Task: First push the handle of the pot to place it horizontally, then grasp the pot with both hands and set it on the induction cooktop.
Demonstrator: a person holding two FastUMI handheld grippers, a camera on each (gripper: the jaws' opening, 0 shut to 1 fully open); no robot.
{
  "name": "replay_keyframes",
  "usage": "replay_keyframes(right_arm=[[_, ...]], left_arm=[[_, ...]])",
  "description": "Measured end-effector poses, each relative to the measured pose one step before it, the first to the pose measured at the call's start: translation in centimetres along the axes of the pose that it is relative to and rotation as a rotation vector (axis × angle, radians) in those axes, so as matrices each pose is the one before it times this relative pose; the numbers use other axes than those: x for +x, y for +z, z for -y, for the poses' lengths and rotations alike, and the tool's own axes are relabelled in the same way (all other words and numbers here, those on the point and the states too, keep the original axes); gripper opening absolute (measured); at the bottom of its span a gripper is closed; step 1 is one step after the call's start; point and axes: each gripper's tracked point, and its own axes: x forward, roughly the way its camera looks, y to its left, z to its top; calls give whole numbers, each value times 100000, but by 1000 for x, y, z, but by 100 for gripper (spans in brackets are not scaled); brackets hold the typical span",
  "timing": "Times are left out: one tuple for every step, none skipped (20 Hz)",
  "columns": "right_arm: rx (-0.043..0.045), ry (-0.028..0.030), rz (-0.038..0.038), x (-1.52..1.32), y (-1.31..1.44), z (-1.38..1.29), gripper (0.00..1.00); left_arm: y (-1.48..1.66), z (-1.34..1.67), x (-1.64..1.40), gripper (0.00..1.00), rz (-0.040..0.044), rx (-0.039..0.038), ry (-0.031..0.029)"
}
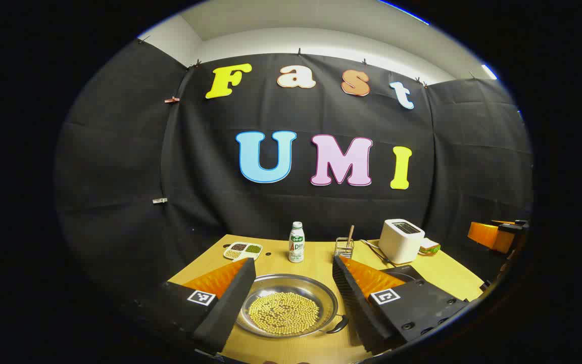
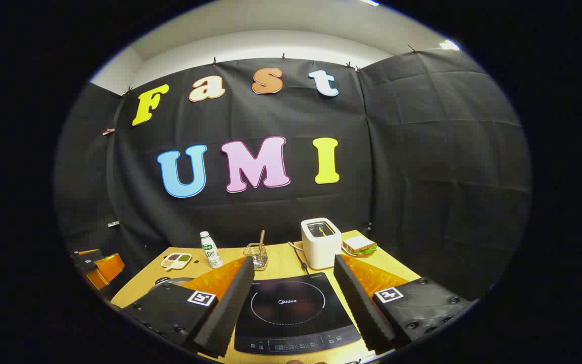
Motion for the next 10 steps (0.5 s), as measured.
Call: replay_keyframes(right_arm=[[-181, -85, -276, 147, -49, -41, 98], [-342, -4, -51, 57, -12, -5, 98], [-545, -128, 4, 47, 100, 116, 98], [-529, -192, 89, 68, -35, 159, 98], [-259, -248, 202, 83, 117, 144, 98], [70, -335, 574, 253, 150, 60, 98], [111, -445, 244, 284, 72, 132, 98], [157, -298, -89, 302, 13, 107, 98], [189, -85, -802, 393, 13, 231, 98], [318, 167, -1139, 334, -82, 173, 98]], left_arm=[[-43, 86, 96, 96, -43, -29, -591], [62, 155, 127, 96, -68, -59, -663], [-119, 170, 75, 96, -180, 14, -946], [10, 261, 115, 96, -470, 312, -887], [-66, 269, 253, 96, -198, 551, -913], [119, 235, 118, 96, -136, 554, -730], [83, 121, 173, 96, -27, 452, -619], [158, 207, 197, 96, -324, 424, -267], [-171, -30, 213, 95, -907, 319, 688], [-135, -70, 195, 95, -1634, 99, 854]])
